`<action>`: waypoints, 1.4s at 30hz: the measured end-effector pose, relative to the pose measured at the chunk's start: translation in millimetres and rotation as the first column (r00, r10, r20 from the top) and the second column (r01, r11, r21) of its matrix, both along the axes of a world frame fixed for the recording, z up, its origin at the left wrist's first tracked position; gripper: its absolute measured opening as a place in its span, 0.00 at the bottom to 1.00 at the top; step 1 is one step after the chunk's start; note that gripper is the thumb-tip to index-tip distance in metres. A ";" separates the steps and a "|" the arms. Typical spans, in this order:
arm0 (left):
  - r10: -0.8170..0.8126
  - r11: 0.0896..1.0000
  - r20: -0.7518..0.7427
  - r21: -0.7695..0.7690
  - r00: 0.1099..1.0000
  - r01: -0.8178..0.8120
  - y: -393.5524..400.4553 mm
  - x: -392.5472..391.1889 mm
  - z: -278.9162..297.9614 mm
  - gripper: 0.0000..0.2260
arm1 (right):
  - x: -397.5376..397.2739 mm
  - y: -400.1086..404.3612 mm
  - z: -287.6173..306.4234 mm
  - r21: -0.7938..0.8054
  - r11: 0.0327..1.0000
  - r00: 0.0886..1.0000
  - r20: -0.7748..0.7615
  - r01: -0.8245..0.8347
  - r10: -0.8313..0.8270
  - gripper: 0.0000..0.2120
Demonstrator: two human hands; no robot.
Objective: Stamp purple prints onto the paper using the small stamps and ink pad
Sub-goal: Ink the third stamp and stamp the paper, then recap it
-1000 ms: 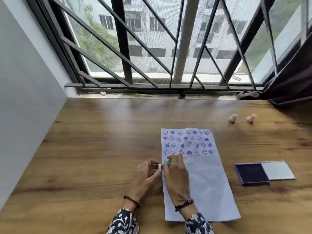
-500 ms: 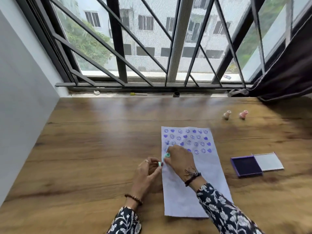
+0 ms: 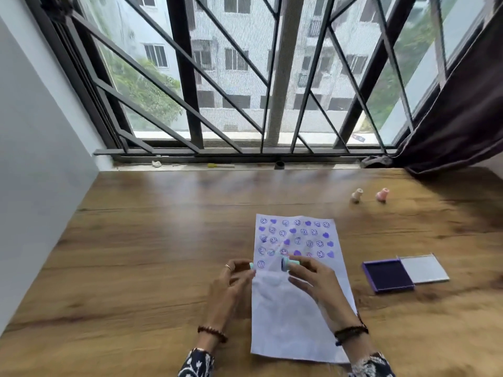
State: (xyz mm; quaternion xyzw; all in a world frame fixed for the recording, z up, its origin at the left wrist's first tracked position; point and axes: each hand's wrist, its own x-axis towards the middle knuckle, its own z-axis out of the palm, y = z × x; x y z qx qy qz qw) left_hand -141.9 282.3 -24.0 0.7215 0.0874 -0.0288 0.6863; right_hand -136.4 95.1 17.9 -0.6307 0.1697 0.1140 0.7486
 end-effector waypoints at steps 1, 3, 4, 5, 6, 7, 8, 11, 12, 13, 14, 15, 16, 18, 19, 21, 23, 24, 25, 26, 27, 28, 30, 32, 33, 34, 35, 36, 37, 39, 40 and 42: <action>-0.013 0.998 -0.015 -0.066 1.000 0.012 -5.1 0.8 2.6 0.06 | -4.1 -3.2 2.1 0.025 0.999 1.000 0.015 -0.020 0.019 0.06; -0.062 0.982 -0.044 -0.184 0.997 0.053 -17.3 2.6 10.0 0.07 | -10.9 -7.6 8.2 0.051 0.997 0.997 0.049 -0.063 0.061 0.08; -0.087 0.968 -0.060 -0.243 0.994 0.070 -24.3 3.1 13.9 0.07 | -13.0 -10.0 11.5 0.049 0.996 0.995 0.070 -0.081 0.078 0.09; -0.107 0.951 -0.076 -0.298 0.991 0.080 -31.6 3.2 17.0 0.07 | -14.3 -13.3 13.9 0.032 0.995 0.991 0.093 -0.095 0.092 0.09; -0.120 0.934 -0.089 -0.348 0.989 0.082 -38.9 2.6 19.8 0.08 | -15.3 -17.1 16.3 0.004 0.994 0.988 0.117 -0.106 0.105 0.10; -0.129 0.919 -0.095 -0.386 0.987 0.083 -46.0 1.6 21.8 0.08 | -15.7 -21.7 19.0 -0.030 0.993 0.983 0.139 -0.115 0.118 0.10; -0.136 0.908 -0.095 -0.409 0.986 0.086 -52.8 0.6 23.5 0.09 | -15.7 -26.8 21.3 -0.065 0.991 0.979 0.159 -0.119 0.128 0.11; -0.160 0.899 -0.090 -0.424 0.983 0.107 -71.3 -1.7 28.2 0.11 | -15.2 -45.1 25.6 -0.159 0.981 0.965 0.217 -0.111 0.145 0.13; -0.156 0.899 -0.091 -0.425 0.984 0.104 -76.8 -1.6 29.4 0.11 | -14.7 -51.2 26.3 -0.198 0.975 0.960 0.236 -0.103 0.149 0.13; -0.149 0.901 -0.094 -0.424 0.984 0.096 -82.0 -0.9 30.4 0.11 | -14.1 -57.5 26.5 -0.235 0.967 0.955 0.252 -0.095 0.155 0.13; -0.143 0.902 -0.095 -0.422 0.985 0.091 -87.2 0.0 31.7 0.11 | -13.4 -63.4 26.7 -0.263 0.961 0.951 0.263 -0.092 0.163 0.13; -0.140 0.904 -0.094 -0.419 0.986 0.088 -92.1 0.6 33.2 0.11 | -12.9 -69.2 27.1 -0.283 0.955 0.948 0.269 -0.093 0.172 0.12; -0.138 0.905 -0.086 -0.416 0.987 0.090 -97.4 1.1 34.7 0.10 | -12.2 -75.0 28.0 -0.293 0.951 0.945 0.273 -0.098 0.181 0.12; -0.135 0.908 -0.060 -0.407 0.989 0.099 -108.3 1.4 37.0 0.09 | -9.6 -86.8 29.4 -0.277 0.955 0.945 0.270 -0.109 0.186 0.11; -0.131 0.912 -0.052 -0.398 0.990 0.099 -113.5 1.8 38.2 0.08 | -7.7 -92.7 30.2 -0.248 0.962 0.949 0.262 -0.113 0.179 0.10; -0.116 0.920 -0.028 -0.380 0.993 0.097 -123.7 3.4 40.3 0.07 | -2.7 -102.9 31.1 -0.169 0.979 0.959 0.237 -0.114 0.153 0.08; -0.105 0.923 -0.002 -0.372 0.995 0.096 -134.1 6.0 41.8 0.08 | 2.3 -111.5 30.6 -0.129 0.985 0.964 0.226 -0.111 0.138 0.05; -0.094 0.921 0.002 -0.380 0.996 0.088 -140.1 7.8 42.6 0.08 | 4.6 -114.6 30.9 -0.109 0.988 0.965 0.227 -0.107 0.129 0.05; -0.077 0.913 -0.004 -0.402 0.997 0.069 -145.9 9.6 42.5 0.08 | 7.1 -117.3 30.3 -0.077 0.992 0.968 0.225 -0.099 0.114 0.05; -0.055 0.898 -0.023 -0.439 0.998 0.039 -152.7 11.6 41.9 0.07 | 9.4 -119.6 29.5 -0.029 0.995 0.972 0.215 -0.091 0.095 0.07; -0.032 0.876 -0.047 -0.483 0.998 0.005 -159.8 13.9 41.1 0.07 | 11.9 -121.9 27.8 0.023 0.996 0.977 0.199 -0.082 0.076 0.10; -0.012 0.855 -0.066 -0.519 0.998 -0.024 -166.8 16.6 39.7 0.08 | 14.5 -124.3 26.1 0.067 0.995 0.983 0.177 -0.070 0.058 0.12; 0.020 0.833 -0.086 -0.549 0.996 -0.064 -179.9 23.2 36.0 0.08 | 20.7 -130.4 20.8 0.099 0.994 0.989 0.142 -0.054 0.040 0.12; 0.032 0.843 -0.098 -0.532 0.995 -0.080 -190.7 32.0 32.5 0.09 | 27.5 -137.3 15.6 0.082 0.995 0.990 0.132 -0.056 0.045 0.08; 0.032 0.862 -0.095 -0.501 0.995 -0.075 -195.2 37.3 30.7 0.10 | 32.0 -140.8 13.1 0.063 0.997 0.989 0.138 -0.054 0.045 0.07; 0.026 0.889 -0.082 -0.453 0.996 -0.060 -199.3 43.7 29.0 0.11 | 37.3 -143.7 11.2 0.038 0.998 0.988 0.147 -0.049 0.043 0.06; 0.015 0.918 -0.061 -0.394 0.998 -0.038 -202.6 51.0 27.8 0.11 | 44.1 -146.5 9.1 0.001 0.999 0.987 0.158 -0.039 0.038 0.07; 0.000 0.944 -0.036 -0.329 0.999 -0.012 -205.6 58.9 27.1 0.11 | 52.2 -148.7 7.5 -0.041 0.999 0.985 0.169 -0.023 0.030 0.08; -0.013 0.965 -0.013 -0.261 1.000 0.009 -207.9 67.6 26.7 0.10 | 61.6 -150.6 5.2 -0.088 0.996 0.984 0.176 -0.005 0.021 0.09; -0.019 0.992 0.021 -0.127 1.000 0.022 -212.1 87.6 27.2 0.09 | 82.8 -153.2 -0.1 -0.185 0.982 0.982 0.187 0.025 0.010 0.09; -0.012 0.997 0.031 -0.073 0.999 0.014 -214.3 98.7 27.7 0.08 | 93.9 -153.9 -2.6 -0.235 0.971 0.981 0.195 0.034 0.013 0.08; 0.005 1.000 0.050 0.027 0.999 -0.006 -219.4 121.6 28.8 0.07 | 116.2 -154.2 -7.9 -0.312 0.949 0.979 0.206 0.052 0.014 0.06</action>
